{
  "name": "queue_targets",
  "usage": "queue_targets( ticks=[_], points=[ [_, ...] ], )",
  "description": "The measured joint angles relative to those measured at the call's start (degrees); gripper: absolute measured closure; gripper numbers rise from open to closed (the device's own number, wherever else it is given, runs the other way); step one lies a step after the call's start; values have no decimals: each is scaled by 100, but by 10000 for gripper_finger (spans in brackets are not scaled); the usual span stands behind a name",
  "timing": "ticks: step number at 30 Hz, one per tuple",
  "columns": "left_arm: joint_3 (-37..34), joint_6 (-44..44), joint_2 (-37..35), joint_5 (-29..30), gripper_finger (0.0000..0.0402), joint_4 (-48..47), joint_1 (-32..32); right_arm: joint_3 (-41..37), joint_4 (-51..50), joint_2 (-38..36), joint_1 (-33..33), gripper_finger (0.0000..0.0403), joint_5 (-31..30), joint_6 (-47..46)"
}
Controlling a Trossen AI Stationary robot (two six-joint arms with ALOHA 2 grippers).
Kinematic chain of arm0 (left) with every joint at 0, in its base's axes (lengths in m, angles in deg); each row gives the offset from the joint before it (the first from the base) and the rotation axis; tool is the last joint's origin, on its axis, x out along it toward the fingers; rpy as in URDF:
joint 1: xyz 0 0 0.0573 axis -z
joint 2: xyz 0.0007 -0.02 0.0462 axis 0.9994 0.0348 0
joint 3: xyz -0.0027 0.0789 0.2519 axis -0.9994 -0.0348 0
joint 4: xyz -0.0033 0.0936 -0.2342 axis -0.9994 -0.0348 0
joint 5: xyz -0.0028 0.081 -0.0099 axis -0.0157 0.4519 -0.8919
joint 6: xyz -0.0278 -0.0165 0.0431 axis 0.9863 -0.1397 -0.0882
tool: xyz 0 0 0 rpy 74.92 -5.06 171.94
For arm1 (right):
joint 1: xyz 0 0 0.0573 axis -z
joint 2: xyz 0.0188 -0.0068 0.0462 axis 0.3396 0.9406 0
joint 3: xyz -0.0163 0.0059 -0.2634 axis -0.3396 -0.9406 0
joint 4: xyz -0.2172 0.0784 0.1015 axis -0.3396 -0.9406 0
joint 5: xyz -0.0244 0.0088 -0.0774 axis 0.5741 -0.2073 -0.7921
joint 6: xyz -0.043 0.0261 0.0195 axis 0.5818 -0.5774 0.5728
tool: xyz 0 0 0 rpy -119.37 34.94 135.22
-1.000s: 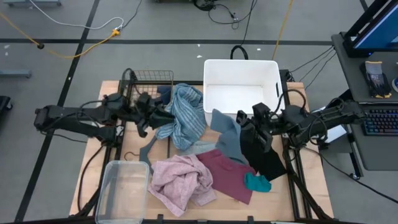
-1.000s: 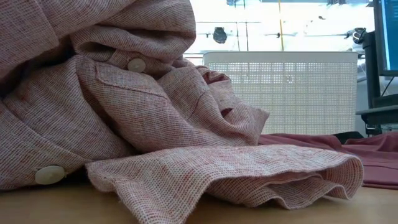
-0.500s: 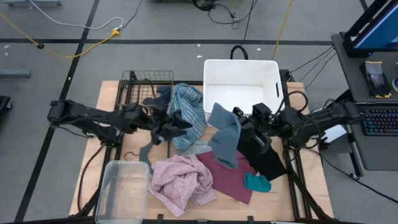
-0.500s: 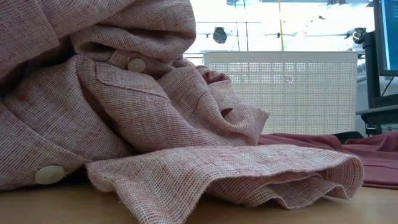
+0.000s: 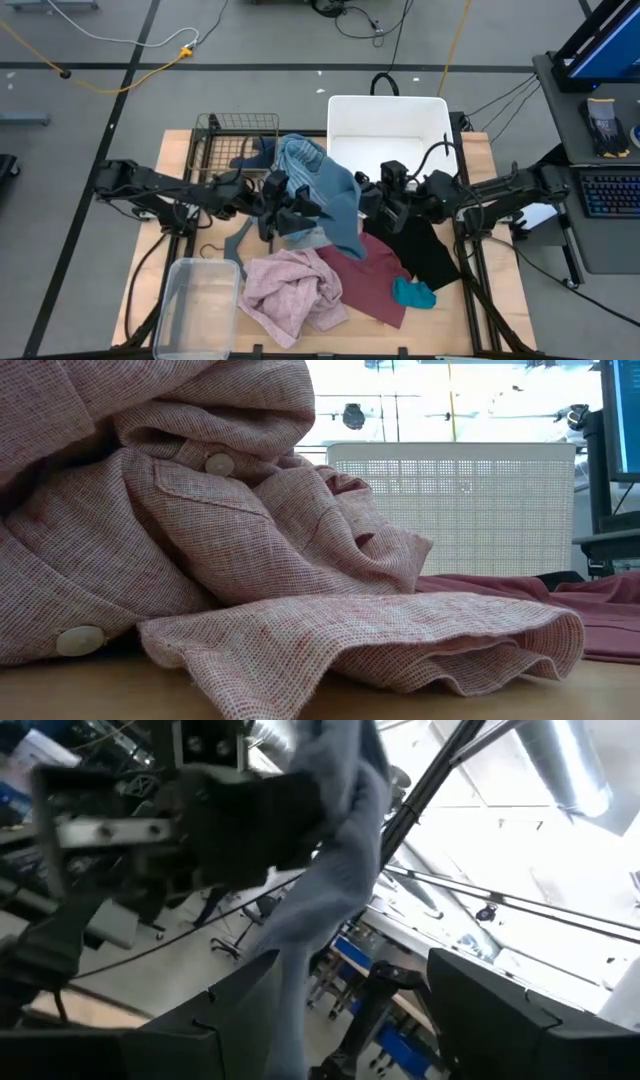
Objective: Pick & Place Cloths
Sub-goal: Put the blue sock into the wire basket
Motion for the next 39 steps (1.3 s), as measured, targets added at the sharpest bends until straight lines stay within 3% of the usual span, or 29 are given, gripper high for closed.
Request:
queue_targets(
  ticks=[18, 39],
  points=[
    [224, -322, 172, 48, 144, -650, -214, 307, 169, 80, -13, 400, 191, 118],
    [224, -198, 171, -143, 144, -430, -80, 538, -628, 288, 192, 400, 286, 682]
  ],
)
